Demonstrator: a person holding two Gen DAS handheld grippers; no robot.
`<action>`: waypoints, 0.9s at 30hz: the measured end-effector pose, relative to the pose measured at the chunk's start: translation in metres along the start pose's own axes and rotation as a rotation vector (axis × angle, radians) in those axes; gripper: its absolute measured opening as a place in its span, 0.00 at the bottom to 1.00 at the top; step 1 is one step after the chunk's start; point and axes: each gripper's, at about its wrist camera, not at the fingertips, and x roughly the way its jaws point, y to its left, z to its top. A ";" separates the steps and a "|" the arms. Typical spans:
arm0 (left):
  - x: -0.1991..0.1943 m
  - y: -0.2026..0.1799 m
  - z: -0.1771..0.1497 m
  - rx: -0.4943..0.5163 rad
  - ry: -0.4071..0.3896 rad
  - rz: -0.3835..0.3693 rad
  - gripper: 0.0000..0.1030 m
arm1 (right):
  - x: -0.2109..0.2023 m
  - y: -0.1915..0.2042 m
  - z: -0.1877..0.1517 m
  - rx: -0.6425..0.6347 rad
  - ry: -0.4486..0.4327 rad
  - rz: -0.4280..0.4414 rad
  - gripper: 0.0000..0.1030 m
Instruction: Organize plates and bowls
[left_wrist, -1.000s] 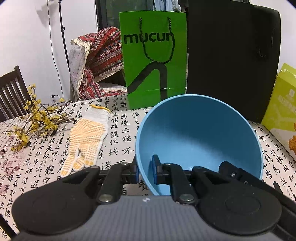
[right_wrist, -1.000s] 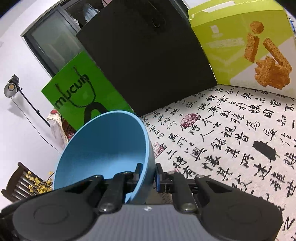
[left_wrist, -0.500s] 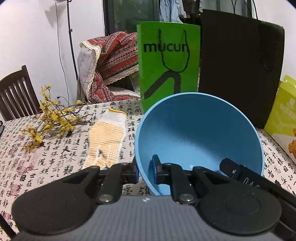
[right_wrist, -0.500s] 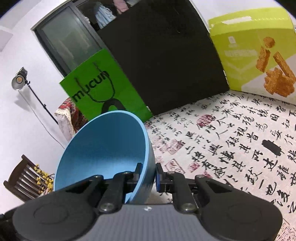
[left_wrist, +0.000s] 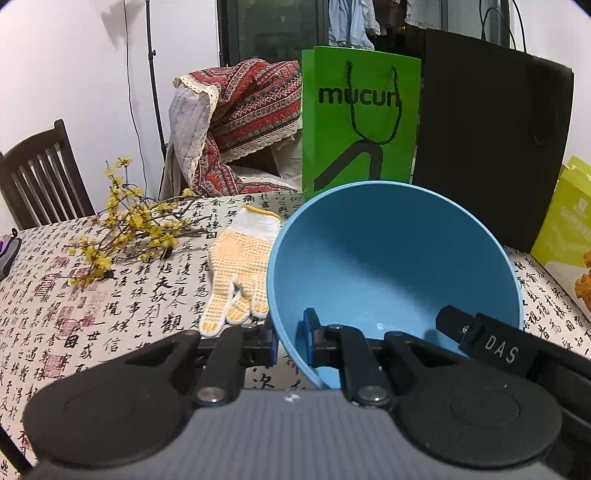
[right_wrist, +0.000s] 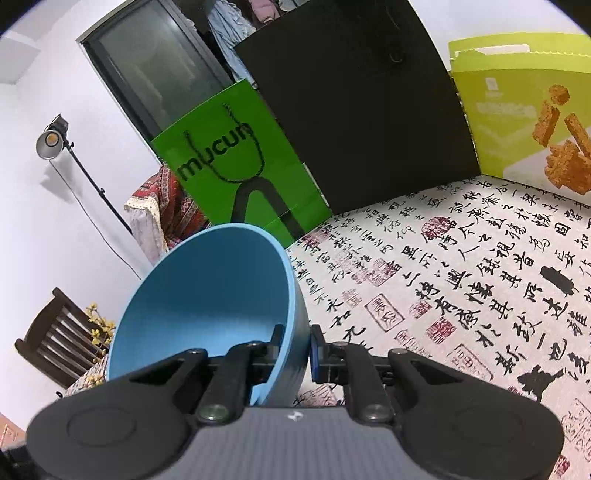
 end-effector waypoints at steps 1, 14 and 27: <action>-0.002 0.002 -0.001 0.000 -0.001 0.001 0.13 | -0.002 0.002 -0.001 -0.003 0.000 0.001 0.12; -0.025 0.035 -0.009 -0.031 0.006 -0.004 0.13 | -0.016 0.024 -0.020 -0.009 0.038 0.019 0.12; -0.049 0.068 -0.021 -0.059 0.012 0.000 0.13 | -0.036 0.049 -0.041 -0.033 0.055 0.038 0.12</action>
